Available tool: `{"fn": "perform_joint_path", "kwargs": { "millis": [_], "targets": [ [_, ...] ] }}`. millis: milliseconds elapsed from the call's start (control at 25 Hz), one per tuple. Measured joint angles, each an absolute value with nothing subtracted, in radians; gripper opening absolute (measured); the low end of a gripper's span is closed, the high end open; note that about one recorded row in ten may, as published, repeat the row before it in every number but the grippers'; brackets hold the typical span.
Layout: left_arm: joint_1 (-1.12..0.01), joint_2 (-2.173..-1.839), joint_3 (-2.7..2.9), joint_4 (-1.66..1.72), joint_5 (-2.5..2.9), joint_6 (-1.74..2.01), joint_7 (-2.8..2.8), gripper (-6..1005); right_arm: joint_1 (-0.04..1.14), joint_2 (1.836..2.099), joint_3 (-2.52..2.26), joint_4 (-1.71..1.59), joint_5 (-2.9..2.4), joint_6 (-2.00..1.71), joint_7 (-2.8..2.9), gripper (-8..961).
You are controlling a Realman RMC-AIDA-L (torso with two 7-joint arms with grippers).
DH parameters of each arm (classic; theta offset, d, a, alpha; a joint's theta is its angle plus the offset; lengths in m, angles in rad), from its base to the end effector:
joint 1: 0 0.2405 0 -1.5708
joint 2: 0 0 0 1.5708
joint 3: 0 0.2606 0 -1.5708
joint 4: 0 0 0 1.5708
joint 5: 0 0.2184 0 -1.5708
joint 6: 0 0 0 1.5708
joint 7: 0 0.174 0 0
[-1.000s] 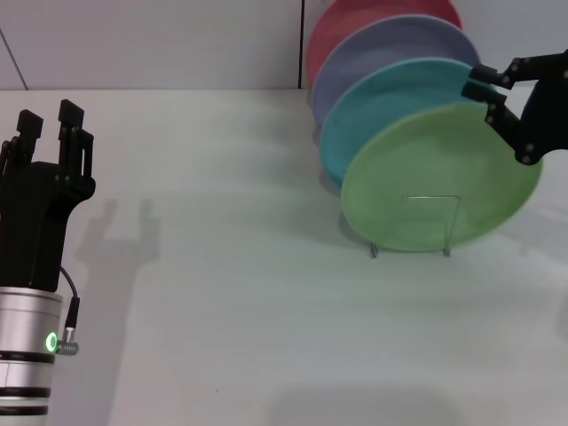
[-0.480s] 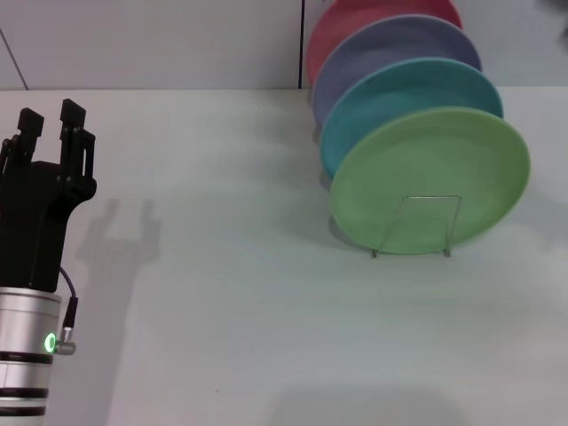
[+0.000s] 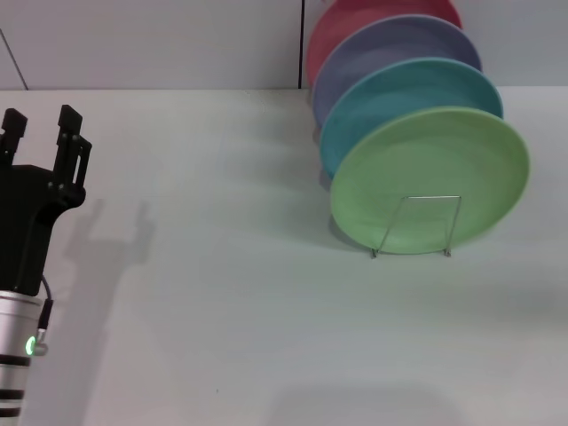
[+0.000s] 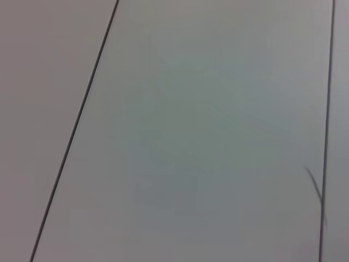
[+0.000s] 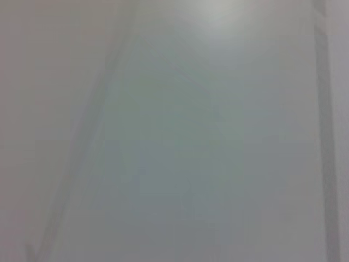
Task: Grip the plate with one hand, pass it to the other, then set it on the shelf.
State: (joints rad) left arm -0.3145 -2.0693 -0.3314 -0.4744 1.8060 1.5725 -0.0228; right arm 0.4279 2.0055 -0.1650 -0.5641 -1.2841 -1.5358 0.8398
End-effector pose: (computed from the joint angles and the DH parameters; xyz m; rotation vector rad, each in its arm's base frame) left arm -0.2678 0.3018 -0.0323 -1.4321 -0.4611 -1.0865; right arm 0.3212 0.3565 0.1816 -1.5003 0.1676 0.9937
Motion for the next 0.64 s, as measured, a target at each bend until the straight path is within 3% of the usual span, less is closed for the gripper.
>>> {"fn": "perform_joint_path", "kwargs": {
  "millis": [80,440,640],
  "targets": [
    [-0.316,-2.068,-0.337,-0.436,1.807,1.572,-0.023,521,0.409,2.012,-0.122,-0.555,-1.262,-1.435,0.916,257],
    [-0.321,-2.066,-0.384,-0.301,1.803,1.564,-0.077,791,0.403,2.047,-0.005,-0.448,-1.122,-1.394,0.853,511],
    [-0.325,-2.067,-0.408,-0.248,1.799,1.541,-0.128,813,0.426,2.051,0.001,-0.363,-1.093,-1.369,0.729,511]
  ]
}}
